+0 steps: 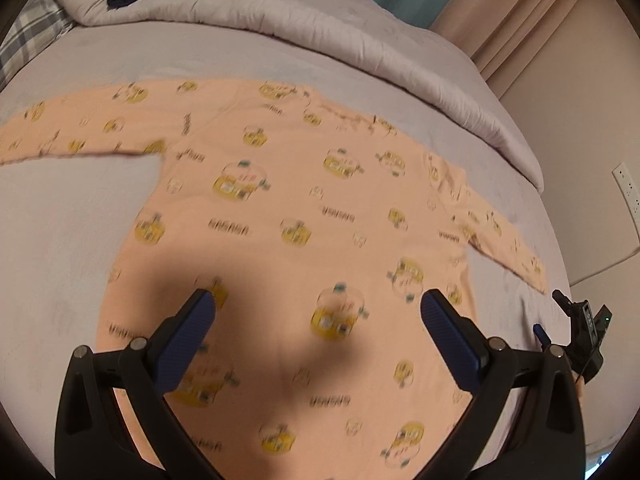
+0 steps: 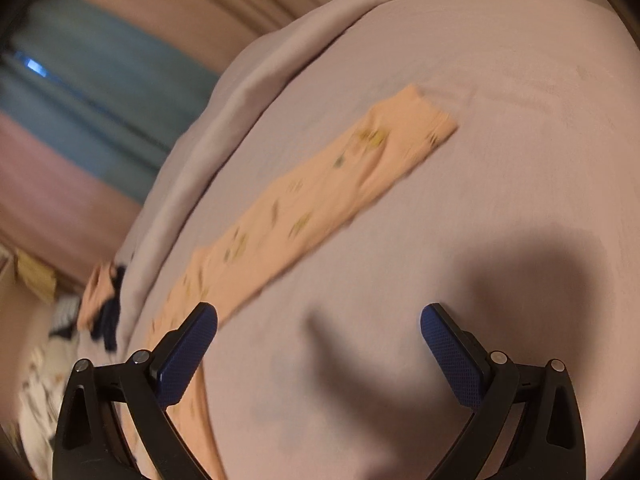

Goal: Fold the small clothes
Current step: 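Grasp the cuff of the sleeve with the right gripper, then fold the held sleeve across the shirt body and open the right gripper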

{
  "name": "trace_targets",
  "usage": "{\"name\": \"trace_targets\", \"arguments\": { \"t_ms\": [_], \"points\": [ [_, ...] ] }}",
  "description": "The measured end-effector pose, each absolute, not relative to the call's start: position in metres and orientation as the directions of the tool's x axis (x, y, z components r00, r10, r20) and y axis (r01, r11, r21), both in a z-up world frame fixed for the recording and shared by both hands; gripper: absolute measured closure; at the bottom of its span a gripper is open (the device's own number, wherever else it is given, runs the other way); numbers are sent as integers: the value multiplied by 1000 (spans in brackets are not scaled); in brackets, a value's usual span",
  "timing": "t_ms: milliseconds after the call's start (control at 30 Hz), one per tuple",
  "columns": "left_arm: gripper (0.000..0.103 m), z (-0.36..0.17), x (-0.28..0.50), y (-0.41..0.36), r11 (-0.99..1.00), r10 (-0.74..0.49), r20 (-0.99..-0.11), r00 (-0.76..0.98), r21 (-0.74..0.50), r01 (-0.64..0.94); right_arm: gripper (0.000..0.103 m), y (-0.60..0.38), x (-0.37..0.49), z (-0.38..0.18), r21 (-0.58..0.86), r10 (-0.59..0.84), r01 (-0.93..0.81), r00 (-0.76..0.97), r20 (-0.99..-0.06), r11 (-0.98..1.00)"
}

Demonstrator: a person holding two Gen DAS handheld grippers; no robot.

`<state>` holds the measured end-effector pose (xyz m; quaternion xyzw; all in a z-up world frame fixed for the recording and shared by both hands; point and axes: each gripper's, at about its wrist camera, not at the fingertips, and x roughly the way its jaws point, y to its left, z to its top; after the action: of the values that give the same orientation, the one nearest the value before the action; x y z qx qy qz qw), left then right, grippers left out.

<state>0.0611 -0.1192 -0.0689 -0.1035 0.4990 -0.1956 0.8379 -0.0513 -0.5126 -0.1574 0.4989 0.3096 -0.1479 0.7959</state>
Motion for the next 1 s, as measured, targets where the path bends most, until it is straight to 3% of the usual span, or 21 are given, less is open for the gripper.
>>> {"name": "trace_targets", "arguments": {
  "t_ms": [133, 300, 400, 467, 533, 733, 1000],
  "points": [
    [1, -69, 80, -133, 895, -445, -788, 425, -387, 221, 2, -532, -37, -165, 744, 34, 546, 797, -602, 385],
    [1, -70, 100, -143, 894, -447, -789, 420, -390, 219, 25, -553, -20, -172, 742, -25, 573, 797, -604, 348],
    [1, -69, 108, -149, 895, -447, -788, 424, -387, 224, 45, -564, -19, -177, 742, -38, 576, 798, -602, 343],
    [1, -69, 113, -150, 897, -441, -789, 428, -381, 223, 82, -563, -12, -178, 722, -47, 597, 781, -623, 350],
    [1, -70, 121, -149, 899, -438, -791, 426, -381, 217, 97, -570, -12, -183, 697, -59, 627, 757, -651, 347],
    [1, -70, 140, -126, 886, -463, -778, 425, -429, 179, 97, -550, 16, -133, 596, -108, 597, 750, -653, 537],
    [1, -62, 151, -72, 865, -481, -747, 459, -488, 113, 98, -410, 91, -8, 395, -41, 318, 820, -571, 862]
  ]
}}
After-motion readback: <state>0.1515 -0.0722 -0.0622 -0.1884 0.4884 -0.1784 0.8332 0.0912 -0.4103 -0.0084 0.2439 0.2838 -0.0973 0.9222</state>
